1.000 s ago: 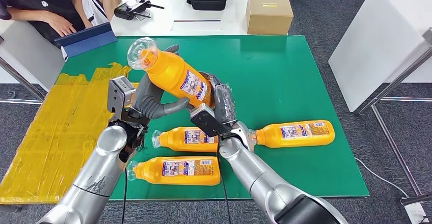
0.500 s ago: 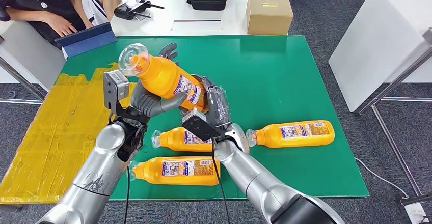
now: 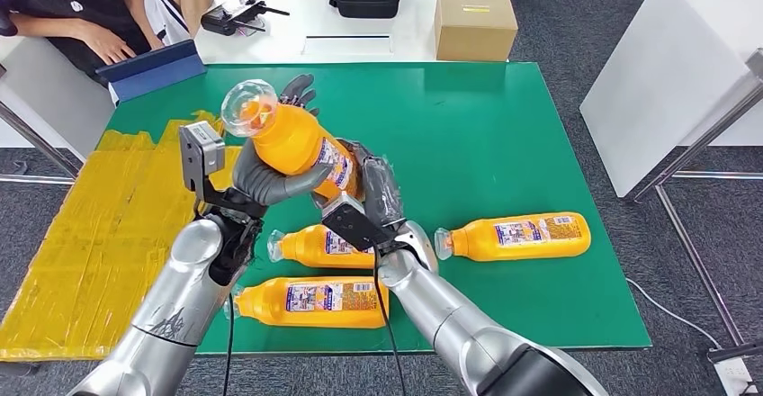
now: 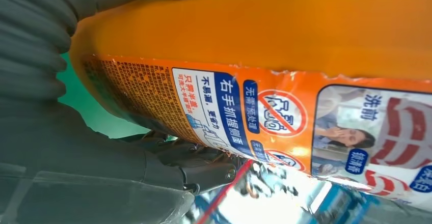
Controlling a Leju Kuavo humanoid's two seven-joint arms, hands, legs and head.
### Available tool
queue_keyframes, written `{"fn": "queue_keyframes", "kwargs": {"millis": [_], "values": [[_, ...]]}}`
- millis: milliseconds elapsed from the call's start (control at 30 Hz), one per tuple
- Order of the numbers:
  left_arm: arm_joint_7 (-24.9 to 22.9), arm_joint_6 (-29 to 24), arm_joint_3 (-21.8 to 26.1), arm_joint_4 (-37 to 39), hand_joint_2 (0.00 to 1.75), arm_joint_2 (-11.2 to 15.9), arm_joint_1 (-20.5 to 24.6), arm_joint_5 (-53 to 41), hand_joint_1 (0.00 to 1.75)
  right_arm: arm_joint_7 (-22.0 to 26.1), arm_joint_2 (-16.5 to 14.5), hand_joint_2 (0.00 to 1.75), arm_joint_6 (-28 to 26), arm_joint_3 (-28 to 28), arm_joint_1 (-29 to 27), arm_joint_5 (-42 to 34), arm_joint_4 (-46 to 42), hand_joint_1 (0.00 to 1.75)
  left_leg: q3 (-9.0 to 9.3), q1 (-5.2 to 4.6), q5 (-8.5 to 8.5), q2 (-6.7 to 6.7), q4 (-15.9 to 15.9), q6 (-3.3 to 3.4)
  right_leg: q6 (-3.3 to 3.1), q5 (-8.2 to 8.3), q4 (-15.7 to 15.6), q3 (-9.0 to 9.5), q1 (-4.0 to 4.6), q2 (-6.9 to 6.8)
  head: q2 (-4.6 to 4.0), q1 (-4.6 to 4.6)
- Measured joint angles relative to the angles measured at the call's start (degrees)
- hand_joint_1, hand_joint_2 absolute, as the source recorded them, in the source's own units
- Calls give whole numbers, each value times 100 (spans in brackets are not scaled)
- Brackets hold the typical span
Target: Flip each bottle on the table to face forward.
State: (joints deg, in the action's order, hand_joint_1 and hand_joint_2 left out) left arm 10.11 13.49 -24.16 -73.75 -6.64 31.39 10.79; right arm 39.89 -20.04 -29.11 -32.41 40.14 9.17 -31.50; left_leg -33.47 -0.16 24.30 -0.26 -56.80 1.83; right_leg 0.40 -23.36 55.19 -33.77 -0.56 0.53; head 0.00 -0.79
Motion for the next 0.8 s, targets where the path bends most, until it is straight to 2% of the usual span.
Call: {"fn": "queue_keyframes", "kwargs": {"millis": [233,600,733,767,800], "values": [[33,34,72,28,175,-13,0,275,0,-15,-2,175,684,-61,-46,-567,-51,175,1,1,0,0,0,0,0,0,0,0,0,0,0,0],[48,39,91,85,175,-37,3,312,0,-24,-2,175,819,-81,-64,-674,-63,175,0,0,0,0,0,0,0,0,0,0,0,0,0,1],[61,38,96,120,175,-50,22,330,0,-24,-2,175,1094,-78,-65,-908,-74,175,0,0,0,0,0,0,0,0,0,0,0,0,0,1],[66,36,97,133,175,-56,34,336,20,-24,-2,175,1177,-75,-66,-996,-88,175,0,0,0,0,0,0,0,0,0,0,0,0,0,1],[70,32,99,147,175,-64,50,340,55,-24,-2,175,1248,-73,-67,-1083,-104,175,0,0,0,0,0,0,0,0,0,-1,0,0,0,1]]}}
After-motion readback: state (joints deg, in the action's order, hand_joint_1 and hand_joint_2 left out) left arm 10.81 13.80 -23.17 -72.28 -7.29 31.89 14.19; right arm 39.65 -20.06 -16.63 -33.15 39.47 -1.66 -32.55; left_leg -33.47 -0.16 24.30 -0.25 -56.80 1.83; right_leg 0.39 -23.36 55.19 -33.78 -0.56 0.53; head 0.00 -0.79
